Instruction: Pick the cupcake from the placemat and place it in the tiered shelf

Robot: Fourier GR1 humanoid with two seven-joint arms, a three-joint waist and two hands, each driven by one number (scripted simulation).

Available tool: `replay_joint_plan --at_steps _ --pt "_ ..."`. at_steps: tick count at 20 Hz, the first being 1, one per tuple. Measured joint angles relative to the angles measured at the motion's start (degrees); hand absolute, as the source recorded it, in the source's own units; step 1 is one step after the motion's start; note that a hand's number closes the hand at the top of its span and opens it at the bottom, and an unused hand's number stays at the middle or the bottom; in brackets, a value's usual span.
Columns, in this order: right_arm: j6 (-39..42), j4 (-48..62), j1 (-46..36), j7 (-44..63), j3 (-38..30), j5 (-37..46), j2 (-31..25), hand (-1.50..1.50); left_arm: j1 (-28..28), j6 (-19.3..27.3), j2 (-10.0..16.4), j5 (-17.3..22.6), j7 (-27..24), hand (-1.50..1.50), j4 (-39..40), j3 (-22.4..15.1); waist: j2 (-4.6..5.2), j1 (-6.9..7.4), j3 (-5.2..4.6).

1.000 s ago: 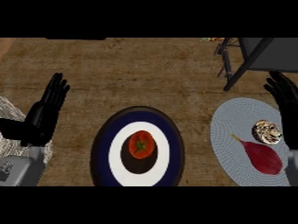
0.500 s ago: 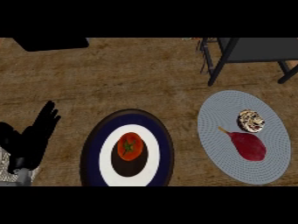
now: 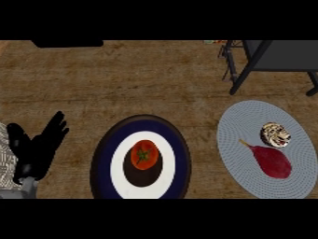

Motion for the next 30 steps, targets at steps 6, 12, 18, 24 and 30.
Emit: replay_joint_plan --at_steps 6,12,18,24,30 --pt "3.91 -12.54 2.73 16.02 0.53 1.81 -6.39 -1.5 -1.33 -1.04 -0.6 -0.5 0.21 0.0 1.41 0.37 0.18 1.16 -0.02" --pt "3.37 -15.6 -5.05 38.59 2.4 8.73 -13.69 -1.5 -2.71 -0.97 -1.72 -1.55 1.04 0.0 1.08 -0.36 0.56 2.82 -0.09" --pt "5.5 -9.99 -17.02 51.14 6.1 16.48 -18.05 -1.5 -3.7 -1.49 -2.36 -2.43 0.86 0.0 2.26 -0.25 0.6 3.55 -0.04" --pt "8.38 -1.76 -26.62 55.67 11.26 19.91 -17.36 -1.5 -3.94 -1.92 -2.54 -2.6 1.79 0.0 2.04 0.05 0.56 3.77 -0.04" --pt "11.46 4.48 -34.42 58.58 16.33 22.55 -15.47 -1.5 -3.52 -1.41 -3.41 -3.54 1.21 0.0 2.12 0.24 0.39 3.44 0.03"
